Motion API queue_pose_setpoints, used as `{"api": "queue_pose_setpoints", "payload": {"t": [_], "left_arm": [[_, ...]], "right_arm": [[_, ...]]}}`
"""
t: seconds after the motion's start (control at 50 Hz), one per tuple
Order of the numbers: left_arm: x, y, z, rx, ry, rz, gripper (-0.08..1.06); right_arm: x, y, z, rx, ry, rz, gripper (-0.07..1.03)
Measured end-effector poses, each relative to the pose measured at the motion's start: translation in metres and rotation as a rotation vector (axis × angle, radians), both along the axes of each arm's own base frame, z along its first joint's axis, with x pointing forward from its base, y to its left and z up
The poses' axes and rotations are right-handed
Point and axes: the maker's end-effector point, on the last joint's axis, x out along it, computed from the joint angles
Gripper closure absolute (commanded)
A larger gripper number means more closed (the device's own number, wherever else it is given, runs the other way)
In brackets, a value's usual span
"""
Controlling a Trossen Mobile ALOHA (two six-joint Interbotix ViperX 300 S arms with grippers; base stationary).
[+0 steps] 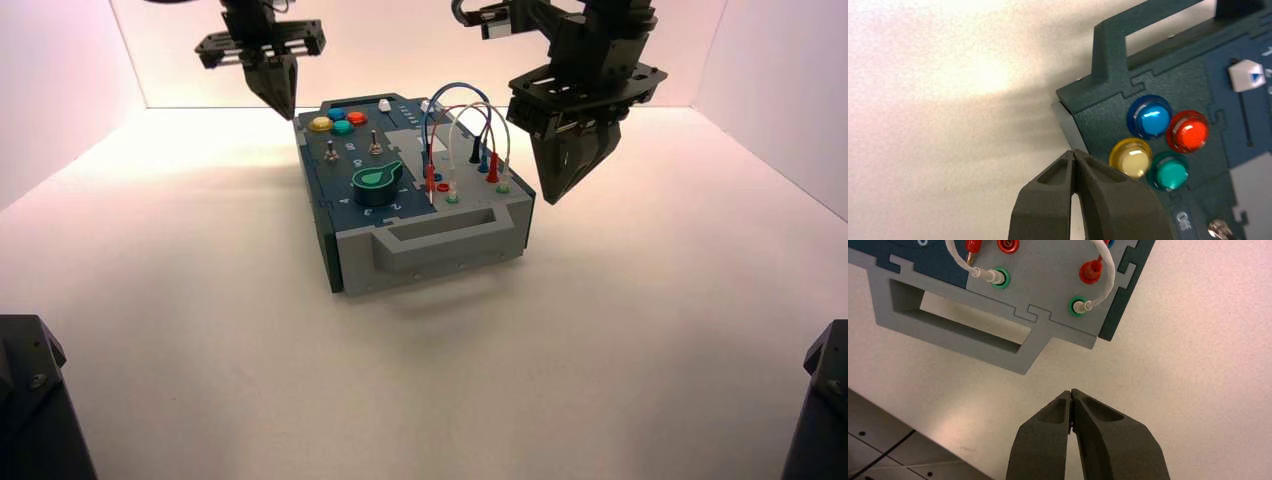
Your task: Rotate the box clockwise.
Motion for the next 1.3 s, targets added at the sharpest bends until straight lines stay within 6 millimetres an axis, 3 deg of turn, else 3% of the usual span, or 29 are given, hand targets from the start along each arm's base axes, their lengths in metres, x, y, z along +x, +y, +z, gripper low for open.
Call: {"api": "queue_pose_setpoints", "payload": {"t": [0.24,0.58,0.92,1.3], "left_arm": [[0.002,0.0,-0.001,0.0,-0.002,0.0,1.01],[-0.005,0.003,-0.005,0.005,0.019,-0.001,1.01],[-0.016,0.006,-0.012,0.015,0.053,-0.005,1.01],[-0.01,0.005,-0.011,0.012,0.021,-0.003,1.01]], "right_arm": [[0.007,0.002,-0.005,0.007,-0.029,0.01,0.98],[0.032,-0.021,-0.007,-0.034,-0.099,0.003,0.98],[0.044,-0.012,-0.015,-0.004,-0.149,0.017,0.98],[0.053,-0.004,-0.022,0.025,-0.183,0.02,0.98]]}}
